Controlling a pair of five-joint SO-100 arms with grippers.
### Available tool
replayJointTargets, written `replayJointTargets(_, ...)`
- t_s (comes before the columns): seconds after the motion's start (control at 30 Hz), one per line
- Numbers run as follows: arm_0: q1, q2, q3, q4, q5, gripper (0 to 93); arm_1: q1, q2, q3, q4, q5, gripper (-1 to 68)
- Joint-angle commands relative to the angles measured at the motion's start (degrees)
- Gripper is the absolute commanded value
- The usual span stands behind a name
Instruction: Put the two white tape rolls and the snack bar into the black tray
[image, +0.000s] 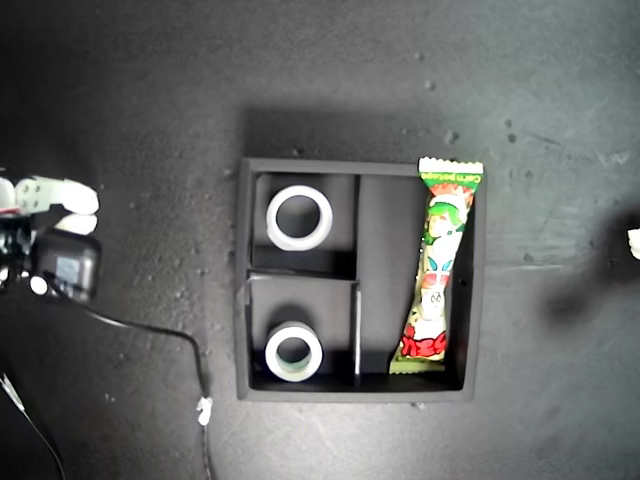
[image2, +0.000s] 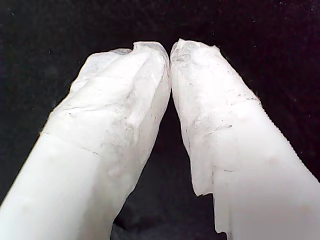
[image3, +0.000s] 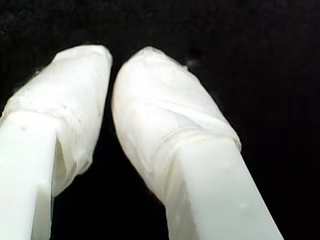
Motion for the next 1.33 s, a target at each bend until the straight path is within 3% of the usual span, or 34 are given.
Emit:
replayJointTargets(0.0,1.8,2.8,5.2,-1.8,-1.1,-0.1,1.4,-0.3,0.7,0.7,-1.4,0.1)
replayJointTargets(0.23,2.9,2.9,9.8,-0.9,-6.4,0.2,0.9,-0.4,0.7,0.8,0.4,0.1)
replayJointTargets(0.33,2.5,2.9,9.8,-0.8,-2.7,0.2,0.8,-0.4,0.7,0.8,0.4,0.1)
replayJointTargets(0.5,3.1,2.9,9.8,1.9,-3.2,0.2,0.8,-0.4,0.7,0.8,0.4,0.1)
replayJointTargets(0.6,3.5,2.9,9.8,1.9,1.8,0.2,0.8,-0.4,0.7,0.8,0.4,0.1)
replayJointTargets(1.3,3.5,2.9,9.8,1.9,1.1,0.2,0.8,-0.4,0.7,0.8,0.4,0.1)
